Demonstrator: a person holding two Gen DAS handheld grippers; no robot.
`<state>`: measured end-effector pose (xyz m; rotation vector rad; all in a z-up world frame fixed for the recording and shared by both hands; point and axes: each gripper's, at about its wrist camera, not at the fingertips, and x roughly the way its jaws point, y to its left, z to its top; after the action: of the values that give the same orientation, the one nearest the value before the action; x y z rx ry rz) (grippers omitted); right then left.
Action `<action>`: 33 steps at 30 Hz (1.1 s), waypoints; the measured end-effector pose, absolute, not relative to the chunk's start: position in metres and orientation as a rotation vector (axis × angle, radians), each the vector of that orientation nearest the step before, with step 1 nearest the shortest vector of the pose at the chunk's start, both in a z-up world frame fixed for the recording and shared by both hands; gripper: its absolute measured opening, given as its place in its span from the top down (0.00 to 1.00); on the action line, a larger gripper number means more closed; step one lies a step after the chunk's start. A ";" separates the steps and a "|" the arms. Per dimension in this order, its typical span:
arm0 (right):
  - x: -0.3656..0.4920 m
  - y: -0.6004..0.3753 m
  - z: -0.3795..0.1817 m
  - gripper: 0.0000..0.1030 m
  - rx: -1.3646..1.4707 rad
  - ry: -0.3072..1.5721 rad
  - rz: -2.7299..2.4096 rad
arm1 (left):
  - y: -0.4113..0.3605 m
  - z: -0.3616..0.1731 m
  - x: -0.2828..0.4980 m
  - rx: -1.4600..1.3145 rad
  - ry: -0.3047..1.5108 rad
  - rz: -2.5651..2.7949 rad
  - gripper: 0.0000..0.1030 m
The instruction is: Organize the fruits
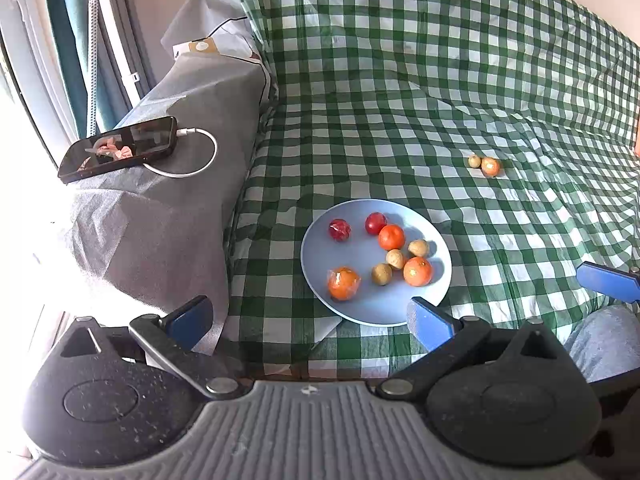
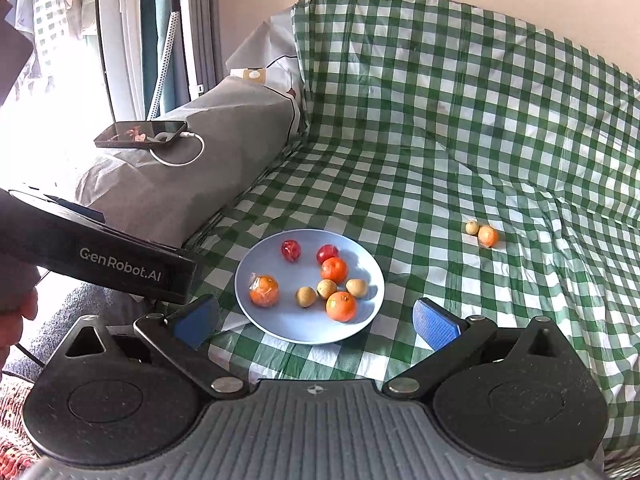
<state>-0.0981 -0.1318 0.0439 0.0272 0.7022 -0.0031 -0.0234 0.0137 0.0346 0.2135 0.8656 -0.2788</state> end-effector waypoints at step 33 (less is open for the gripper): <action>-0.016 -0.241 -0.031 0.01 0.166 0.790 -0.266 | -0.017 -0.014 0.050 0.234 1.049 -0.229 0.00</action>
<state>-0.0160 -0.2408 -0.0307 0.1655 0.7901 -0.2655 0.0498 -0.0170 -0.0136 0.2341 1.0495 -0.2291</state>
